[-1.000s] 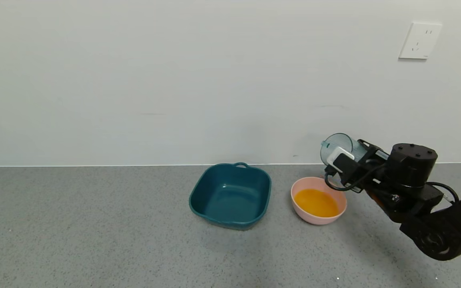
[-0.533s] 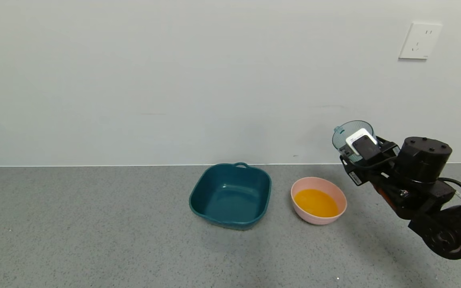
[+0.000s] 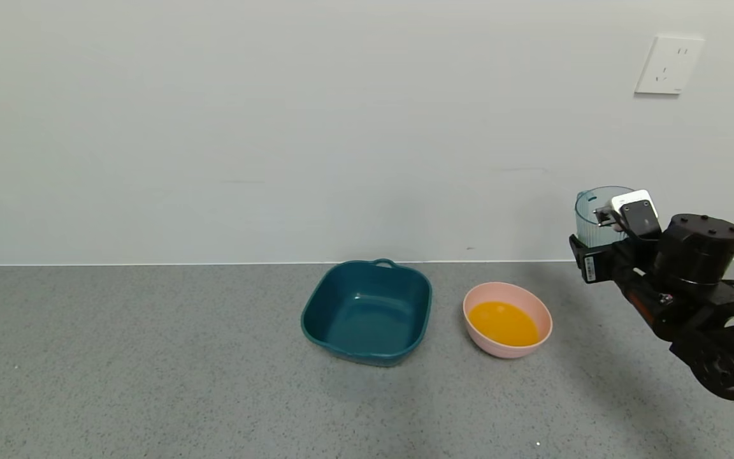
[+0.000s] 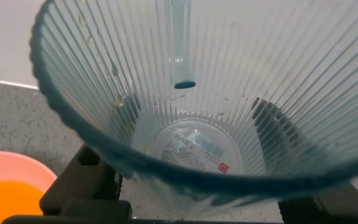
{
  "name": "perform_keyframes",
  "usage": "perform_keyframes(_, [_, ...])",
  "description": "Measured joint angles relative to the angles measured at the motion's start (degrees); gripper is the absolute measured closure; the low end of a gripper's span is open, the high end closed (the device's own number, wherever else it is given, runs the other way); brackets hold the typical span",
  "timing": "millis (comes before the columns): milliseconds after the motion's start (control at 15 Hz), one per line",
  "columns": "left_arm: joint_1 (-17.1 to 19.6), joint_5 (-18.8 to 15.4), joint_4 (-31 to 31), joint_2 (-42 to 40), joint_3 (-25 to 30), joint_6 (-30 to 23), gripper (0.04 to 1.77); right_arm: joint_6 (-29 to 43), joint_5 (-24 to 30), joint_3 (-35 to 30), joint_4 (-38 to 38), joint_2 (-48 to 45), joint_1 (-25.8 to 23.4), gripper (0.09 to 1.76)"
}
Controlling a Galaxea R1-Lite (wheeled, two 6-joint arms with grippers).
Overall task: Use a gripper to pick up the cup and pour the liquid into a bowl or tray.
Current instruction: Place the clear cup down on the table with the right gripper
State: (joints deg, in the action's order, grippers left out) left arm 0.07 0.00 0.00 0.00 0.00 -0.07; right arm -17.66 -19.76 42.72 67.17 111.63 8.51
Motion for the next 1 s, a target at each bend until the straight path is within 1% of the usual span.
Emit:
perform_keyframes(200, [0.0,0.0,0.02,0.0,0.0,0.0,0.09,8.19,0.78,1.93,-4.99,0.0,-1.73,0.5])
perform_keyframes(400, [0.0,0.0,0.0,0.0,0.0,0.0,0.09,16.79,6.03,3.83,-11.3,-1.13,-5.1,0.5])
perform_keyframes(467, [0.0,-0.02,0.0,0.0,0.0,0.0,0.09,18.32,7.45,4.3,-12.48,-1.43,-6.42,0.5])
perform_keyframes(733, [0.0,0.0,0.0,0.0,0.0,0.0,0.09,21.3,12.46,4.88,-12.76,-1.44,-10.93,0.5])
perform_keyframes(1000, [0.0,0.0,0.0,0.0,0.0,0.0,0.09,21.58,13.35,4.3,-11.63,-0.05,-12.75,0.5])
